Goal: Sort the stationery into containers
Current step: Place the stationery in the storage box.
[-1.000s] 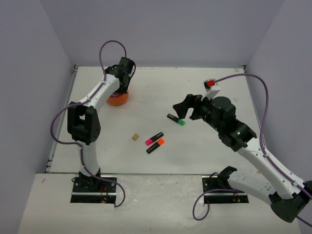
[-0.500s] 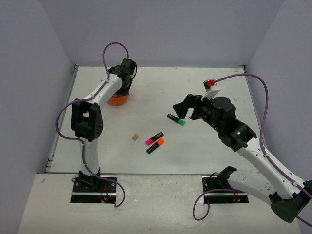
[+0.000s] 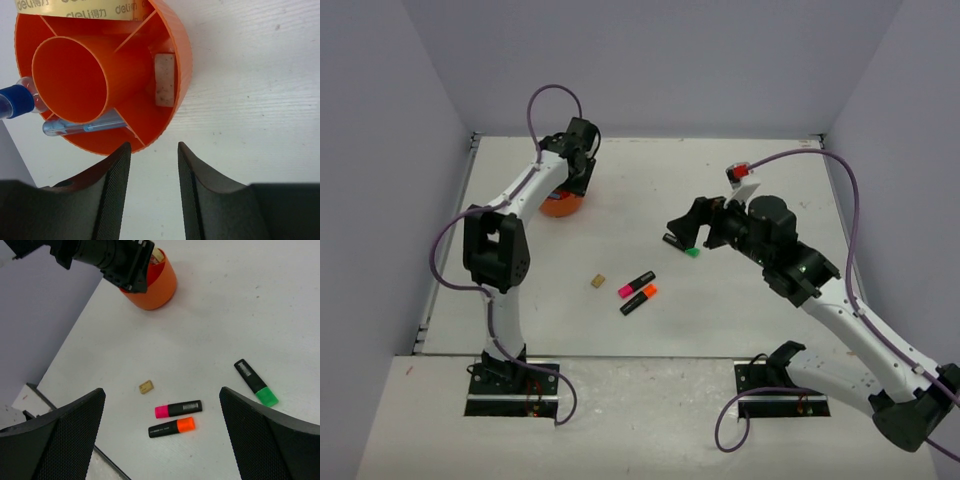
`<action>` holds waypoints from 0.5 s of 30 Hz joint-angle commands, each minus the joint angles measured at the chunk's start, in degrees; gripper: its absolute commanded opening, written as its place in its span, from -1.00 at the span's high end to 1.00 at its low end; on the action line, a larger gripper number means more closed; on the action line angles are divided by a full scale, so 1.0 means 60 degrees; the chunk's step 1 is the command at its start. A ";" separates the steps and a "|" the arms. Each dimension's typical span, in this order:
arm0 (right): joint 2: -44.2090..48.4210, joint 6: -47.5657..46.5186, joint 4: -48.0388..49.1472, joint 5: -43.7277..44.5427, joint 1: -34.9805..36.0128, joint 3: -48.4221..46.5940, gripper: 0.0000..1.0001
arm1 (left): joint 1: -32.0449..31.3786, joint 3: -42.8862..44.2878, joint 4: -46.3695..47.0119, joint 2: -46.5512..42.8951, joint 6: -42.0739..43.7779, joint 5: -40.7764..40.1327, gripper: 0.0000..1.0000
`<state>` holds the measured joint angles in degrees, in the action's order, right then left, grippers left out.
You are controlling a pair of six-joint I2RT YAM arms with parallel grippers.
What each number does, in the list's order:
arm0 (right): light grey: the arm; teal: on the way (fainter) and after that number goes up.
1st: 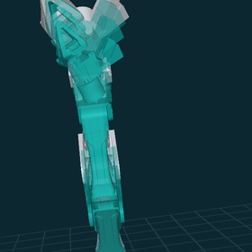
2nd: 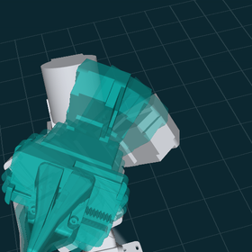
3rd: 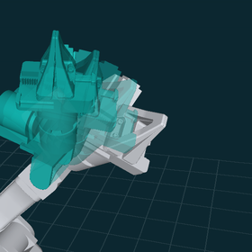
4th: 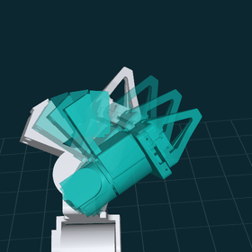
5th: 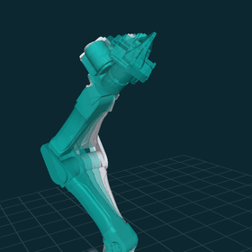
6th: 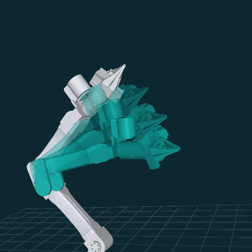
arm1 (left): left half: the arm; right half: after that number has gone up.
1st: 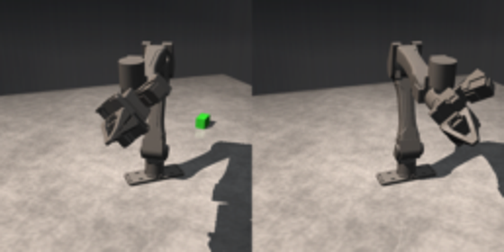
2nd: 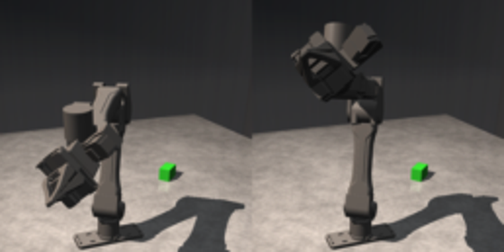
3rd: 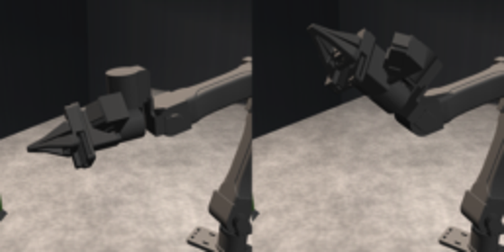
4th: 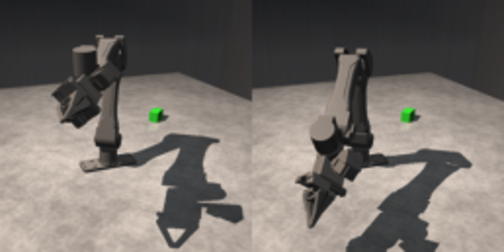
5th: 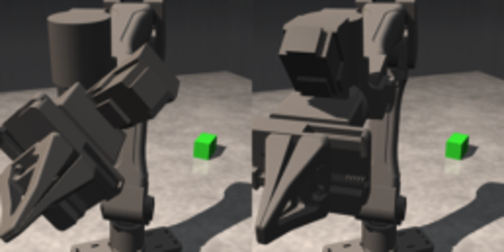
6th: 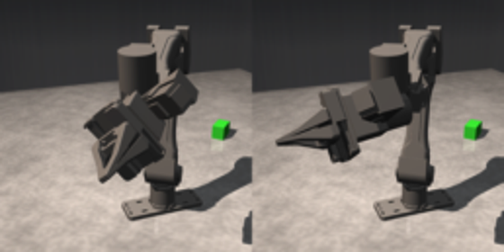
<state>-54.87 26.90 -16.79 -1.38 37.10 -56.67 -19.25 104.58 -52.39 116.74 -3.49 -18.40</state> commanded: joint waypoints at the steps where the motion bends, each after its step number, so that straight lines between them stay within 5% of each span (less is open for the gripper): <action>1: -0.1012 -0.0615 0.0363 -0.2176 0.0042 0.0002 -0.98 | -0.0155 0.0033 0.0399 -0.1791 -0.0407 0.0868 -0.07; 6: -0.3198 -0.1358 -0.0103 -0.0921 0.1979 -0.0941 -0.97 | -0.0128 -0.2314 0.2077 -0.4959 -0.1600 0.0360 -0.94; 11: -0.5947 -0.1287 -0.0727 0.0172 0.3078 -0.2384 -0.77 | 0.0093 -0.4838 0.3345 -0.8077 -0.2750 -0.1043 -1.00; 15: -0.8020 -0.1388 -0.1743 0.0707 0.3609 -0.4088 -0.69 | 0.0133 -0.6117 0.3760 -0.9630 -0.2635 -0.0718 -1.00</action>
<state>-93.80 20.29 -21.23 -2.65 56.69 -71.78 -18.91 75.18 -35.32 63.55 -16.45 -21.16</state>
